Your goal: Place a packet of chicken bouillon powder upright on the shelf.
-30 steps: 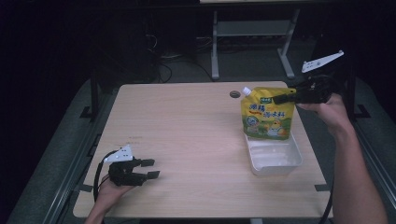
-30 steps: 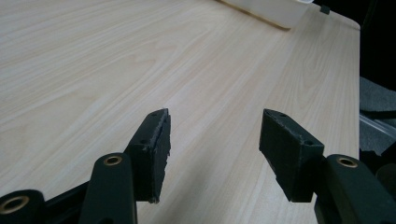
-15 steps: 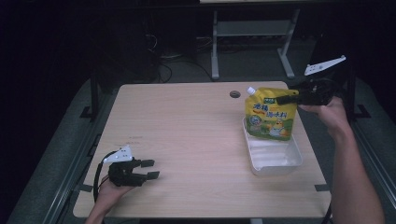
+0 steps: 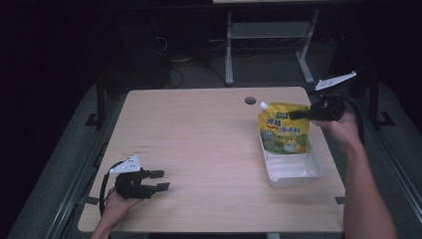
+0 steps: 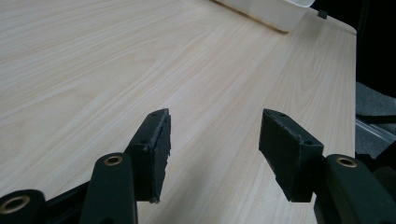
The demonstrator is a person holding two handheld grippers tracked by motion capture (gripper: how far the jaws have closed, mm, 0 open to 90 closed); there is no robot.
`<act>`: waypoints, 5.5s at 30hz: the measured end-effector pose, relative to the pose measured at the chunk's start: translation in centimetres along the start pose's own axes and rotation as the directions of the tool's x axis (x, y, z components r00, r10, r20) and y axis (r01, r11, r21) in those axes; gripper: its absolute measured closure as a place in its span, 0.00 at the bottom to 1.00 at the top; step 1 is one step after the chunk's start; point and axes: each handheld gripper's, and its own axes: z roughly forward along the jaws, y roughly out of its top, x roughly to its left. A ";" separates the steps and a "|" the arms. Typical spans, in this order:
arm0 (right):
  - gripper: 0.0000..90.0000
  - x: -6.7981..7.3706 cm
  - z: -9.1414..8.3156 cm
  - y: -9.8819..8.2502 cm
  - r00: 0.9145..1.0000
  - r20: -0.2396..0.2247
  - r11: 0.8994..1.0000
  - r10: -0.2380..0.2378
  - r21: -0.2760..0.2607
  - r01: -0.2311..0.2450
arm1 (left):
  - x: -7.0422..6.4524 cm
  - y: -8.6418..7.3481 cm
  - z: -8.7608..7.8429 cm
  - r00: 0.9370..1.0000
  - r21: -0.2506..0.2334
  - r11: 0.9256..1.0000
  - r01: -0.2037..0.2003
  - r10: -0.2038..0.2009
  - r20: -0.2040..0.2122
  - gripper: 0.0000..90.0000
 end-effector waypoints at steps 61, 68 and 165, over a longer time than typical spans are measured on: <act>0.70 3.9 -3.1 1.0 0.983 0.130 0.975 0.132 -0.196 -0.105 | -0.8 0.7 1.0 0.997 0.025 0.998 -0.056 0.055 0.052 0.47; 0.69 4.5 -2.4 1.4 0.987 0.113 0.979 0.113 -0.184 -0.091 | -0.7 0.7 1.0 0.997 0.024 0.998 -0.052 0.051 0.055 0.47; 0.34 20.5 17.5 -4.5 0.976 -0.203 0.993 -0.083 0.065 0.098 | -0.4 0.0 0.5 0.998 0.069 0.996 -0.054 0.056 -0.027 0.33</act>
